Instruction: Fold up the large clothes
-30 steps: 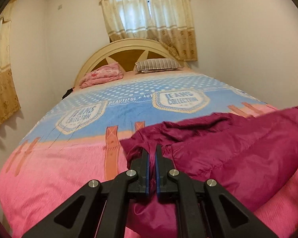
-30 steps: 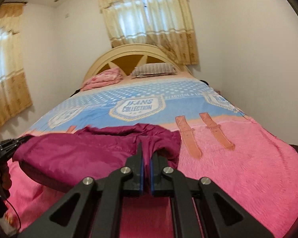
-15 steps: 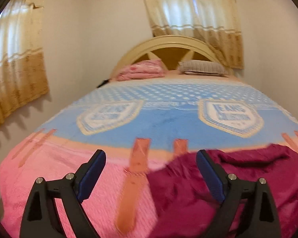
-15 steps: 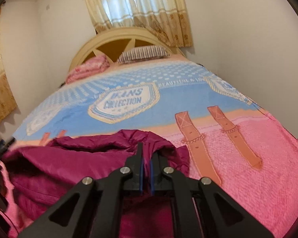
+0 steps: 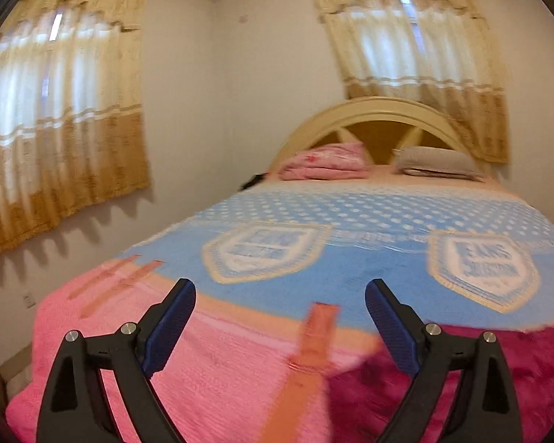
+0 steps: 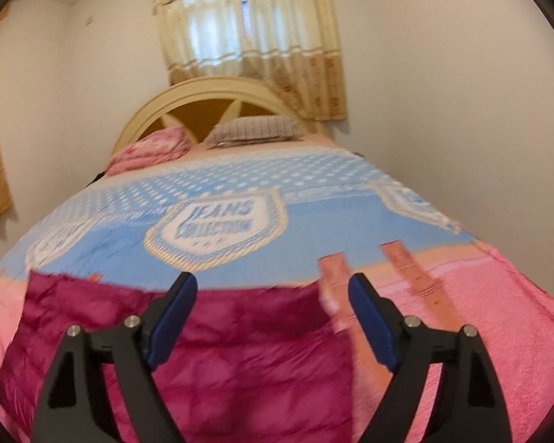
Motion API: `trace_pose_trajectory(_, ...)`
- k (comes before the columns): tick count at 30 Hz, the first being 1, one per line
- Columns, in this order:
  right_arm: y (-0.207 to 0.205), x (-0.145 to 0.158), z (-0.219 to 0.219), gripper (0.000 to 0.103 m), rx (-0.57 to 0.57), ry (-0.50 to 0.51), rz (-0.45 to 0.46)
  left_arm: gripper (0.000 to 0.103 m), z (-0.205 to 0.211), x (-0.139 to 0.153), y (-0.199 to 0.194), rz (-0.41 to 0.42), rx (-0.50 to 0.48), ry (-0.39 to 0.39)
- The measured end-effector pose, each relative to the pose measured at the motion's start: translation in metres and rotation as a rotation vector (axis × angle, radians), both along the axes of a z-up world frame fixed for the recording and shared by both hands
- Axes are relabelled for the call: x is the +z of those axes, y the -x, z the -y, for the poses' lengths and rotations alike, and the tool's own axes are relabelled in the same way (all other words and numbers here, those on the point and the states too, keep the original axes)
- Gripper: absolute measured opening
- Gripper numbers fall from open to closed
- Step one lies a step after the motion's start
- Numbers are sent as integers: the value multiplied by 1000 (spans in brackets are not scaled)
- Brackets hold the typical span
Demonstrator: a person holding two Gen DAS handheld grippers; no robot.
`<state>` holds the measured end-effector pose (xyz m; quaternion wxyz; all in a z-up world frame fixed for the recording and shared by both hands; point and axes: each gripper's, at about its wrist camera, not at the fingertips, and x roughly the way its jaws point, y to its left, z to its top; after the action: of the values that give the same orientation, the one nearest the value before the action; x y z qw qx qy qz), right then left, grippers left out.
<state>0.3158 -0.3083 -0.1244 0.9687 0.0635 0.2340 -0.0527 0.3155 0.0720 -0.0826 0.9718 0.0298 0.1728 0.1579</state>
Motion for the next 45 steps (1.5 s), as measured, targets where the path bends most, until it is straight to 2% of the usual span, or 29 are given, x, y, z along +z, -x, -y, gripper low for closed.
trace_pose_trajectory(7, -31, -40, -56, 83, 87, 111, -188, 95, 96, -44, -17, -132, -175, -187)
trace_pose_trajectory(10, -43, -54, -57, 83, 76, 141, -222, 95, 116, -64, -41, -188, -151, -273)
trace_pose_trajectory(12, -53, -59, -52, 83, 62, 143, -240, 95, 118, -76, -62, -241, -113, -293)
trace_pose_trajectory(16, -70, -65, -44, 83, 27, 138, -259, 95, 99, -97, -97, -342, -25, -224)
trace_pose_trajectory(19, -81, -75, -40, 83, 23, 137, -279, 95, 91, -112, -112, -398, -13, -168)
trace_pose_trajectory(23, -85, -85, -38, 83, 8, 121, -297, 95, 93, -122, -120, -410, -17, -150)
trace_pose_trajectory(27, -86, -89, -39, 83, 5, 123, -300, 96, 99, -129, -124, -419, -19, -163)
trace_pose_trajectory(38, -93, -98, -36, 87, -2, 110, -341, 100, 89, -137, -131, -463, -25, -108)
trace_pose_trajectory(45, -97, -103, -34, 90, -10, 105, -369, 101, 88, -139, -132, -474, -25, -103)
